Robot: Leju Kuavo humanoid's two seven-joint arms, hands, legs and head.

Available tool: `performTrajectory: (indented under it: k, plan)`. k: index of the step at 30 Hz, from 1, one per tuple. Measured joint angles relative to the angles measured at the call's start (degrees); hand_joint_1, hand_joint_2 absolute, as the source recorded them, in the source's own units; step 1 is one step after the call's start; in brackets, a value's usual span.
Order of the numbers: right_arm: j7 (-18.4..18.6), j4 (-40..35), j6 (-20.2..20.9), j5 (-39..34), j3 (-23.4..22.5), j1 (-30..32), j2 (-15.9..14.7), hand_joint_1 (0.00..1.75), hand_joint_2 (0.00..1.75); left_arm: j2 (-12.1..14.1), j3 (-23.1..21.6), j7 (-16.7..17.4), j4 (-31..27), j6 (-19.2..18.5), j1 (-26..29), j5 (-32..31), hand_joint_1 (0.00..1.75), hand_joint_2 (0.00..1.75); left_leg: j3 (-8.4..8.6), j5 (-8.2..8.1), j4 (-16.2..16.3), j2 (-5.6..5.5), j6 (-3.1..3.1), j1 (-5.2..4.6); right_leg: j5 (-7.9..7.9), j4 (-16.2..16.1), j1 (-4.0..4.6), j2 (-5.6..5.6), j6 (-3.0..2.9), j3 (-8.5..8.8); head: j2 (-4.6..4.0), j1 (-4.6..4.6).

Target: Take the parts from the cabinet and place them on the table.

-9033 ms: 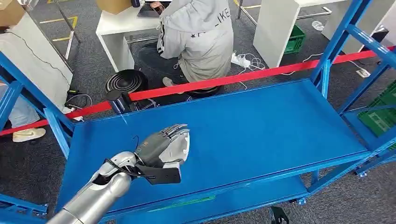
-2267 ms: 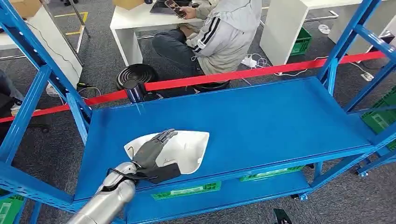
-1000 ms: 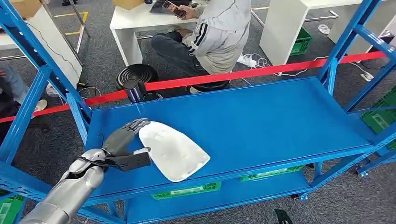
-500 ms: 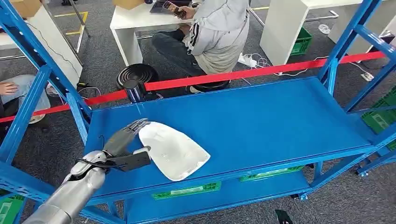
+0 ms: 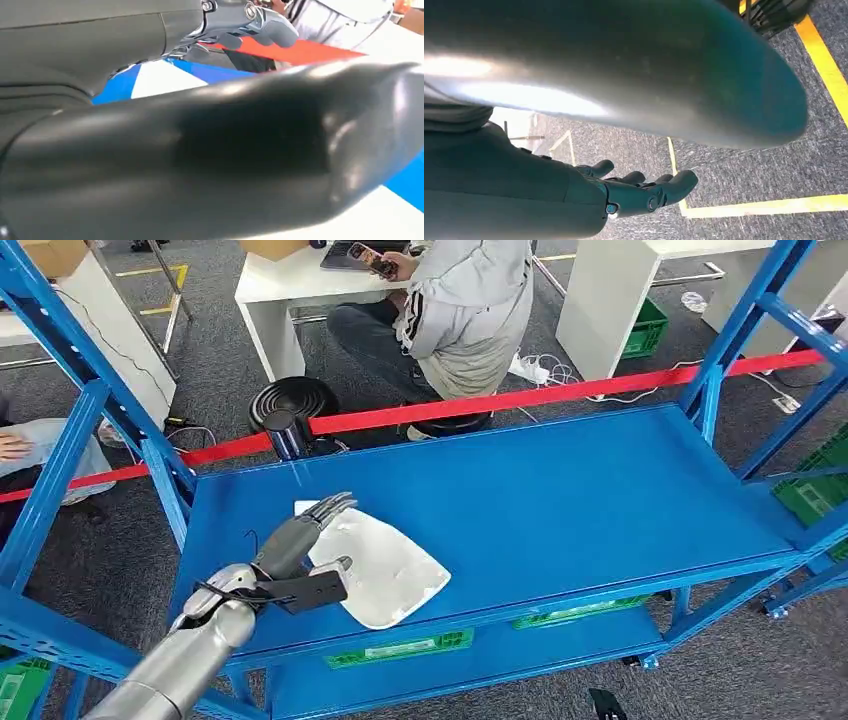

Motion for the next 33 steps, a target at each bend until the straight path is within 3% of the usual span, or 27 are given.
performTrajectory:
  k: [12,18,24,33]
  plan:
    - [-0.1,0.0,0.0,0.3,0.0,0.0,0.0,0.00,0.00,-0.2,-0.5,0.1,-0.5,-0.8,1.8,-0.7,0.00,0.00,0.00,0.00,0.0,-0.01,0.00,0.00,0.00,0.0,0.00,-0.01,0.00,0.01,0.02,0.00]
    - [-0.2,0.0,0.0,0.5,0.0,-0.1,0.0,0.00,0.00,-0.5,-1.0,1.4,-0.5,-3.0,1.9,-2.4,0.00,0.00,0.00,0.00,0.0,-0.01,0.00,0.00,0.00,0.0,0.00,-0.01,0.00,0.01,0.02,0.00]
    - [0.0,0.0,0.0,1.0,0.0,-0.1,0.0,0.00,0.00,-1.7,-4.5,4.6,0.3,-5.7,2.8,-6.5,0.00,0.00,-0.01,-0.02,0.0,-0.02,0.02,-0.01,0.00,-0.1,0.00,-0.02,0.00,0.02,0.02,0.00]
    - [-0.2,0.0,0.1,0.9,0.0,-0.2,0.0,0.00,0.00,-3.3,-8.2,5.8,1.8,-6.7,3.7,-8.1,0.00,0.00,-0.01,-0.05,0.0,0.00,0.07,-0.01,0.00,-0.1,0.00,-0.01,0.01,0.02,0.02,0.00]
